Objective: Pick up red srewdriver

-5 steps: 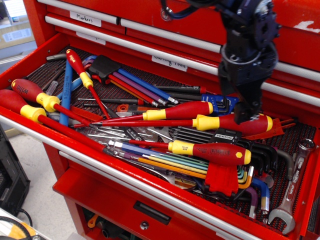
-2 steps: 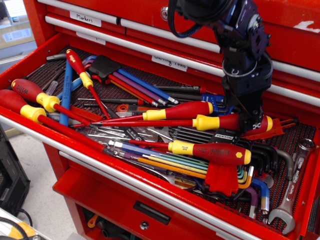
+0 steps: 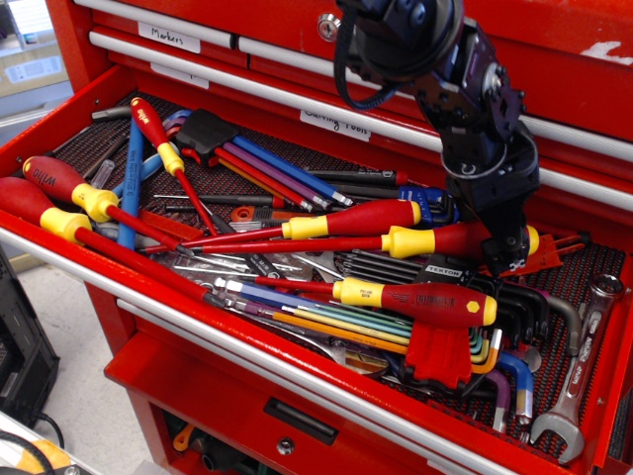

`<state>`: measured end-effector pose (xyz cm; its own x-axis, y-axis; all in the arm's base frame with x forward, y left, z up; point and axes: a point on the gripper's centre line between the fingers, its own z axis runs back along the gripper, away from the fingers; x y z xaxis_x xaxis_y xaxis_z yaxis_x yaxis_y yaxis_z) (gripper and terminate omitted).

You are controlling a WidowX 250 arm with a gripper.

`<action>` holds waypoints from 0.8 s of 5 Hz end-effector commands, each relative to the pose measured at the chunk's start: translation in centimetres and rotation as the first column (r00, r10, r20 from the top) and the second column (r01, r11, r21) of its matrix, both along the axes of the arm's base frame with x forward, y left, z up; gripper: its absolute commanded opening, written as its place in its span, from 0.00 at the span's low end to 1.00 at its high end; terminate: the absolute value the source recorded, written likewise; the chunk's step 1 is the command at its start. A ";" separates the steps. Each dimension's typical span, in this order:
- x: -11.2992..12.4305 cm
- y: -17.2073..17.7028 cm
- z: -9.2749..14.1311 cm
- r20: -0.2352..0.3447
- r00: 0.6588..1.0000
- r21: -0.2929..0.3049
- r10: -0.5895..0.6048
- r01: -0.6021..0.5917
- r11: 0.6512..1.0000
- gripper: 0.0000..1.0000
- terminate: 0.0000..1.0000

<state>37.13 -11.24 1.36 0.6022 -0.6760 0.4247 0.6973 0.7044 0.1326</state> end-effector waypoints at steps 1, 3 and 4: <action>-0.4 -1.5 -0.8 0.007 1.000 -0.056 0.027 -0.027 0.998 0.00 0.00; -0.5 -1.2 2.4 -0.075 0.997 0.031 0.020 -0.018 0.999 0.00 0.00; -0.4 -1.8 5.9 -0.116 0.993 0.123 0.025 -0.011 0.992 0.00 0.00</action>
